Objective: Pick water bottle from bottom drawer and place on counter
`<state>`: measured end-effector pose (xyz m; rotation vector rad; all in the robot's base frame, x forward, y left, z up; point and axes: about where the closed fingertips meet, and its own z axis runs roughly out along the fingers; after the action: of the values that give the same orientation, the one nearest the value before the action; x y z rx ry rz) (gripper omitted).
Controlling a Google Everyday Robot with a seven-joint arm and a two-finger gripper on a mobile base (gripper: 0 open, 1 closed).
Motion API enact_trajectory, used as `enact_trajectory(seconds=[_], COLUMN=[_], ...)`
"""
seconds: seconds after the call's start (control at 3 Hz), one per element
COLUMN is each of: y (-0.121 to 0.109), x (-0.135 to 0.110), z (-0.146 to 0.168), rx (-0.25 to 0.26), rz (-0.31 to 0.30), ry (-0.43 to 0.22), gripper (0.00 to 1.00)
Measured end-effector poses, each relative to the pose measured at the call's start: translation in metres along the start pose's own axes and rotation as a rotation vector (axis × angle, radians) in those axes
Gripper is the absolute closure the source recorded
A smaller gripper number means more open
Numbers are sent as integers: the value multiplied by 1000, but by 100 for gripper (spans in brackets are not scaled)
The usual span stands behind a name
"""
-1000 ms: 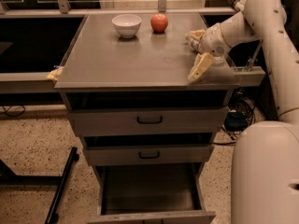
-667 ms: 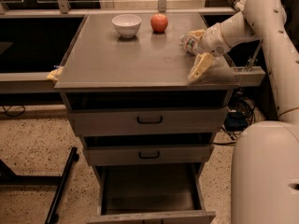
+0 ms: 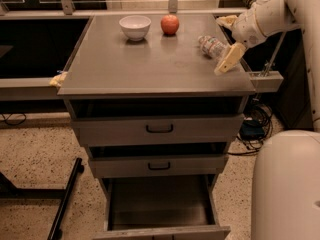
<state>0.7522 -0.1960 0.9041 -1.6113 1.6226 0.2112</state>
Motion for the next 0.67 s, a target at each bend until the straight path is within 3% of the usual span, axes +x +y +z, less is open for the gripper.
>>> enact_trajectory(seconds=[0.67], y=[-14], x=[29], z=[-74], rx=[115], rz=[69], ry=[73], gripper=[0])
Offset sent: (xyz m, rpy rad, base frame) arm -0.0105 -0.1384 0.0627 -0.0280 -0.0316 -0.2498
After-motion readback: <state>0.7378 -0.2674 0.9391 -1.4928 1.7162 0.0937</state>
